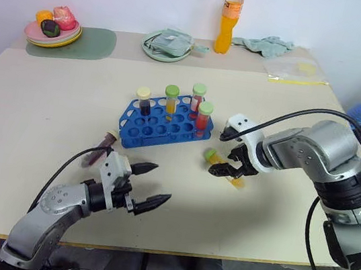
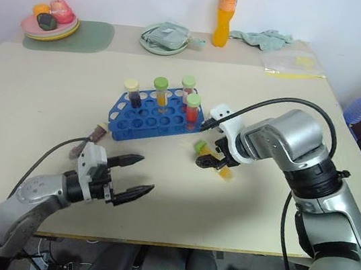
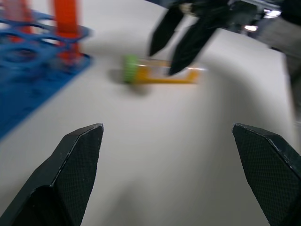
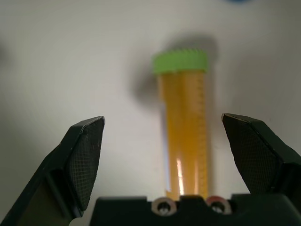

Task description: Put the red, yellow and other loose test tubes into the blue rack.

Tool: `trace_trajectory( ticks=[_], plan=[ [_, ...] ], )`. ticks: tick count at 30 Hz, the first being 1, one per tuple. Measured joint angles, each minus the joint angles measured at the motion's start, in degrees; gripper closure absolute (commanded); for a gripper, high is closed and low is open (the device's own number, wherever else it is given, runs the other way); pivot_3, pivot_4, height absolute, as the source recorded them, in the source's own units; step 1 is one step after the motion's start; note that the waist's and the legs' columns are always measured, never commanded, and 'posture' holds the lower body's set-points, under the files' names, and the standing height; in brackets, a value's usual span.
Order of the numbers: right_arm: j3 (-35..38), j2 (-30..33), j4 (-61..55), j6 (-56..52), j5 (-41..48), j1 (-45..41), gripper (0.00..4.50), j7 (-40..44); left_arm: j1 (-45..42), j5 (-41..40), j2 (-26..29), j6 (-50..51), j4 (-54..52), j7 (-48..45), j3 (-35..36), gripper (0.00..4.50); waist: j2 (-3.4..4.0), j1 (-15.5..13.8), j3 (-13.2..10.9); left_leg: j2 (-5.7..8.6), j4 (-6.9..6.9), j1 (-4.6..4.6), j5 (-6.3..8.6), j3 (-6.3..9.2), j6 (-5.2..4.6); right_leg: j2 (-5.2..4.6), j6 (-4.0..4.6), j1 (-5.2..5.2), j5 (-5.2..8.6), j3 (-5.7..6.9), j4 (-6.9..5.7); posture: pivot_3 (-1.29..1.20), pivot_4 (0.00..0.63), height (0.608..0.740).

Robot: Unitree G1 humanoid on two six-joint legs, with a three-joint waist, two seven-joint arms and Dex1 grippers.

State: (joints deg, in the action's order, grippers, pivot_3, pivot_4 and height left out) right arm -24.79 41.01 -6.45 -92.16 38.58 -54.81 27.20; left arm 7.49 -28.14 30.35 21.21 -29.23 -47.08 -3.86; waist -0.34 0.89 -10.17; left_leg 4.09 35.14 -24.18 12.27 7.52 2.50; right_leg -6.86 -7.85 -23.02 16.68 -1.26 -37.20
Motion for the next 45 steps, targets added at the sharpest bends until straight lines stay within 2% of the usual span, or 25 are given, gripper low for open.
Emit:
trace_trajectory(
  ticks=[3,7,8,9,13,15,18,19,22,24,28,31,37,45],
  plan=[
    [-0.83,-0.91,1.46,0.04,-2.23,-0.62,0.85,-0.17,1.14,0.09,0.71,-0.48,-0.11,-0.92,0.01,0.0,0.01,-0.01,0.0,0.0,0.0,-0.01,0.0,0.0,0.0,0.01,0.0,-0.01,0.0,0.0,0.0,0.0,0.15,0.74],
    [-1.68,-1.28,2.13,0.14,-3.88,-1.41,2.89,0.83,2.68,0.61,0.97,-2.89,0.8,-2.2,0.02,0.0,0.01,-0.03,0.0,0.0,0.0,-0.01,0.0,0.0,0.0,0.0,0.0,-0.02,0.0,0.0,0.0,0.0,0.15,0.74],
    [-1.72,-1.29,2.13,0.14,-4.15,-1.6,3.56,1.26,3.25,0.84,0.95,-3.68,1.52,-2.68,0.02,0.0,0.02,-0.04,0.0,0.0,0.0,-0.01,0.0,0.0,0.0,0.01,0.0,-0.02,0.0,0.0,0.0,0.0,0.15,0.74],
    [-1.72,-1.29,2.13,0.14,-4.25,-1.67,3.79,1.49,3.53,1.16,0.95,-4.29,1.97,-2.88,0.02,0.0,0.02,-0.04,0.0,0.0,0.0,-0.01,0.0,0.0,0.0,0.01,0.0,-0.02,0.0,0.0,0.0,0.0,0.15,0.74],
    [-1.72,-1.16,1.56,0.43,-4.74,-1.87,3.83,2.84,4.07,1.89,0.57,-6.87,3.78,-3.6,0.02,0.0,0.02,-0.05,0.0,0.0,0.0,-0.02,0.0,0.0,0.0,0.01,0.0,-0.03,0.0,0.0,0.0,0.0,0.15,0.74],
    [-1.33,-0.13,-2.06,4.23,-5.09,-0.92,3.83,4.15,4.28,2.29,-0.11,-7.96,4.68,-3.42,0.11,0.0,0.02,-0.05,-0.01,0.0,0.0,-0.09,0.0,0.0,0.0,0.01,-0.01,-0.1,0.0,0.0,0.0,0.0,0.15,0.74],
    [4.22,-0.03,-11.16,19.09,-6.06,5.95,3.83,7.12,4.67,2.45,-2.03,-9.41,6.89,-2.0,1.23,0.0,0.0,-0.15,0.0,0.01,-0.01,-0.13,0.0,-0.03,-0.01,0.01,-0.03,-0.11,0.0,0.03,0.01,0.0,0.15,0.74],
    [8.39,-2.65,-14.45,28.3,-6.48,10.66,3.83,7.91,4.7,2.43,-2.8,-9.71,8.09,-1.02,2.44,0.0,-0.07,-0.14,0.03,0.0,0.01,-0.13,0.0,-0.06,0.0,0.04,-0.04,-0.08,0.0,0.09,0.0,0.0,0.15,0.74],
    [13.5,-11.76,-19.18,43.92,-6.34,18.37,3.83,8.2,3.63,2.41,-4.15,-10.95,10.03,1.07,5.05,0.0,-0.09,0.1,0.04,-0.03,0.03,-0.1,-0.01,-0.04,0.02,0.06,-0.04,-0.11,-0.01,0.06,-0.11,0.0,0.15,0.74],
    [15.73,-21.49,-18.77,52.08,-8.61,21.79,3.83,2.69,2.22,2.22,-5.3,-11.31,11.15,2.73,6.95,0.0,-0.19,0.14,0.11,-0.02,0.0,0.05,-0.06,0.08,0.1,0.08,-0.02,-0.03,-0.02,0.04,-0.17,0.0,0.15,0.74],
    [13.59,-33.47,-10.2,68.46,-17.1,25.1,3.83,-3.98,0.03,2.13,-5.71,-11.49,12.38,4.93,8.84,0.0,-0.2,0.17,0.13,0.0,-0.03,0.18,-0.09,0.09,0.15,0.08,-0.02,0.02,-0.02,0.0,-0.23,0.0,0.15,0.74],
    [11.97,-39.07,1.43,79.35,-22.1,25.47,3.83,-5.54,-1.78,2.64,-5.79,-11.52,12.91,6.67,9.39,0.0,-0.19,0.18,0.12,0.02,-0.02,0.18,-0.1,0.08,0.17,0.08,-0.01,0.02,-0.03,-0.02,-0.24,0.0,0.15,0.74],
    [13.04,-42.67,15.77,91.49,-27.27,24.3,3.83,-7.36,-3.17,2.56,-5.78,-10.6,11.69,9.11,10.23,0.0,-0.18,0.32,0.12,0.01,-0.06,0.18,-0.13,0.08,0.23,0.1,0.0,-0.04,-0.03,-0.06,-0.28,0.0,0.15,0.74],
    [14.72,-43.24,20.84,94.46,-28.41,24.01,3.83,-6.55,-3.11,2.44,-5.63,-7.74,7.69,11.43,10.28,0.0,-0.17,0.36,0.11,0.0,-0.08,0.18,-0.13,0.08,0.23,0.13,0.0,-0.06,-0.03,-0.08,-0.29,0.0,0.15,0.74]
  ],
)
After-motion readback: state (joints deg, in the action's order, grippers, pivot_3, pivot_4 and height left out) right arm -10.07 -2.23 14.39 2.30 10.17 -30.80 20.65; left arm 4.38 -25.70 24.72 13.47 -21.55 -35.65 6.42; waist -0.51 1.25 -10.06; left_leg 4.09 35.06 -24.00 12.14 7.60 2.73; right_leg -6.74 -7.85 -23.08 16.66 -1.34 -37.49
